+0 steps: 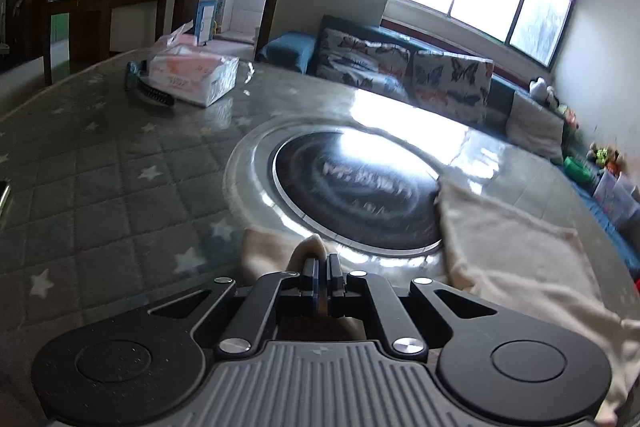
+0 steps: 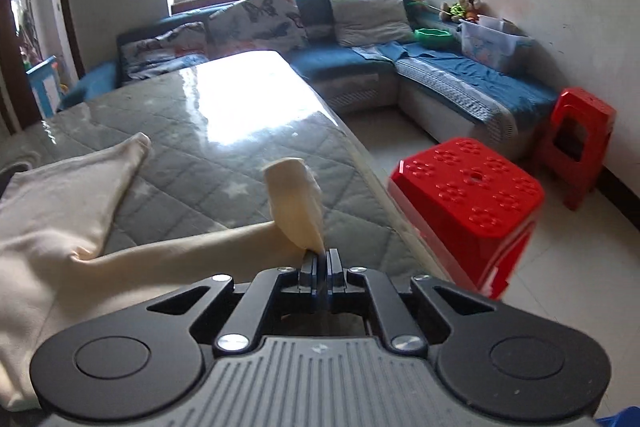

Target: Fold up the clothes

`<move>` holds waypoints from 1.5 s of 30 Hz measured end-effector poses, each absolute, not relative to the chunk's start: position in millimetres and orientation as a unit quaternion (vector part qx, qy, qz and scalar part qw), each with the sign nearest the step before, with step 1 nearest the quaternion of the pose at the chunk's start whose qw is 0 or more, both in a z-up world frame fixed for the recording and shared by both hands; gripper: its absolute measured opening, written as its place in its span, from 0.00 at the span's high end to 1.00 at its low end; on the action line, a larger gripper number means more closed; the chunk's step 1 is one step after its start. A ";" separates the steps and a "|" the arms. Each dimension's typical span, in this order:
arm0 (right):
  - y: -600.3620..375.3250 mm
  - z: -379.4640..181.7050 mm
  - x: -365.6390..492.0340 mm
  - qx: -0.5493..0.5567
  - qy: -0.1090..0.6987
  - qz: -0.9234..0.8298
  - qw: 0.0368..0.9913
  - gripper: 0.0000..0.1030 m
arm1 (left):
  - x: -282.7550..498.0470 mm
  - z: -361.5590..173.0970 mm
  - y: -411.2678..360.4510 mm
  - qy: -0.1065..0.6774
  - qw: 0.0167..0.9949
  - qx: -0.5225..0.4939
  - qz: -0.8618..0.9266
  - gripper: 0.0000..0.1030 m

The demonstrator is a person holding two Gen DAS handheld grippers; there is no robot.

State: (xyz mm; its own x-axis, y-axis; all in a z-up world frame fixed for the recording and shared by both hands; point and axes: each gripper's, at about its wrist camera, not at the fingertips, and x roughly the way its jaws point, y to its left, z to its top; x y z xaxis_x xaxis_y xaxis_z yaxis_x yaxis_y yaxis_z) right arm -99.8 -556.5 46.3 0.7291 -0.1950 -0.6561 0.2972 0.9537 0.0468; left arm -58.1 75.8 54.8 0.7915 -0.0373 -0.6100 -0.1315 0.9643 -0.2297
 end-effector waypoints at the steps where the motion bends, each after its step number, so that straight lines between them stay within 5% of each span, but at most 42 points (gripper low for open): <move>1: -556.0 49.5 -102.4 0.072 0.339 -0.136 0.928 0.92 | -60.2 54.2 76.3 0.323 0.937 -0.129 0.022 0.95; 8: -545.6 61.3 -95.9 0.052 0.324 -0.131 0.936 0.88 | -59.6 64.3 48.7 0.312 0.943 -0.110 -0.003 0.93; 12: -534.7 53.2 -81.4 0.045 0.342 -0.110 0.932 0.73 | -51.0 65.2 31.8 0.316 0.942 -0.109 -0.036 0.92; 25: -501.3 58.1 -75.5 0.018 0.364 -0.021 0.931 0.70 | -50.7 49.0 -37.5 0.355 0.918 -0.070 -0.163 0.92; 29: -462.9 68.7 -87.0 0.001 0.371 0.074 0.926 0.70 | -70.2 49.5 -56.2 0.359 0.905 -0.048 -0.221 0.66; 35: -406.8 80.5 -106.8 -0.028 0.381 0.206 0.901 0.69 | -97.8 51.0 -75.2 0.352 0.887 -0.009 -0.298 0.54; 40: -367.4 81.5 -125.0 -0.055 0.389 0.287 0.874 0.67 | -106.0 41.1 -83.3 0.362 0.875 0.014 -0.321 0.59; 45: -346.3 73.1 -137.6 -0.082 0.399 0.317 0.856 0.69 | -110.2 32.5 -82.5 0.366 0.871 0.026 -0.327 0.84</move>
